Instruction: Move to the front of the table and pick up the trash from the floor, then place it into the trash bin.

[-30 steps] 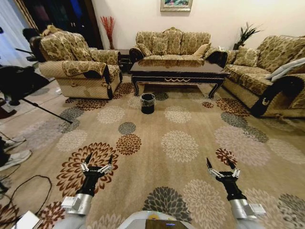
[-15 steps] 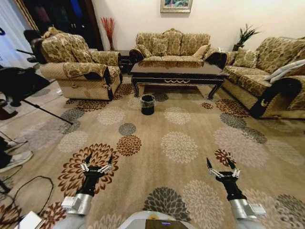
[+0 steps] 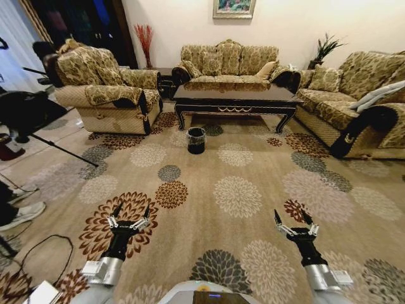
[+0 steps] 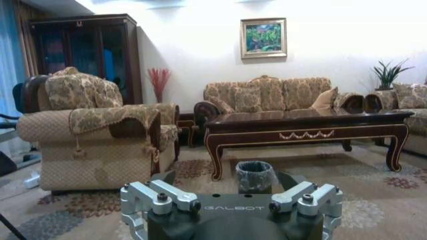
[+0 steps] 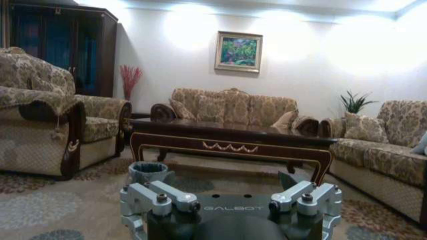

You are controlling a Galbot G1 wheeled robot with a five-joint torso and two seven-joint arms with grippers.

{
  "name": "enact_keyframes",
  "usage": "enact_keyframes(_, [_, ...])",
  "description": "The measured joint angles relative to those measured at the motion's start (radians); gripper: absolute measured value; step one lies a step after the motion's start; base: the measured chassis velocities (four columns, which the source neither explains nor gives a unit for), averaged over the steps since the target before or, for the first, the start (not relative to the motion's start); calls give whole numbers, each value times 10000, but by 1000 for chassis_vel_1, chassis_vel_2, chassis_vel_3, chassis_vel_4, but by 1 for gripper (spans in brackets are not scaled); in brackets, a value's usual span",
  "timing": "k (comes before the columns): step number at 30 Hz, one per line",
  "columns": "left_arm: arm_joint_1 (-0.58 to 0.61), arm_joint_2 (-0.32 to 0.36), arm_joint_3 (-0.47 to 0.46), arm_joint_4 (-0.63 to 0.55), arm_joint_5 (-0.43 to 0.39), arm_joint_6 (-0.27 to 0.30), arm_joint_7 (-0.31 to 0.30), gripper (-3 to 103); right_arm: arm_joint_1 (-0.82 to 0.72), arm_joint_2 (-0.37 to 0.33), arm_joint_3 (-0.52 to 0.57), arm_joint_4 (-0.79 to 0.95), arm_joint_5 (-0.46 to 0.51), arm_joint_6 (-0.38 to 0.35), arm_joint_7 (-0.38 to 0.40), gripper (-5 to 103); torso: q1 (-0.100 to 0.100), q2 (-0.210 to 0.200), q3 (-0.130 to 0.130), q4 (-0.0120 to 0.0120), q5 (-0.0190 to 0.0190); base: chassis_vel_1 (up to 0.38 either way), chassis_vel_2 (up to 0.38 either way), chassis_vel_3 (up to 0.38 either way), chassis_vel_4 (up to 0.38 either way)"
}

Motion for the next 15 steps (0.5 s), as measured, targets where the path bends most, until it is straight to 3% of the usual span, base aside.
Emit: enact_keyframes(15, [0,0,0,0,0,0,-1,100,0,0,0,0,0,0,0,100,230,603,376,0,0,0,0,0,0])
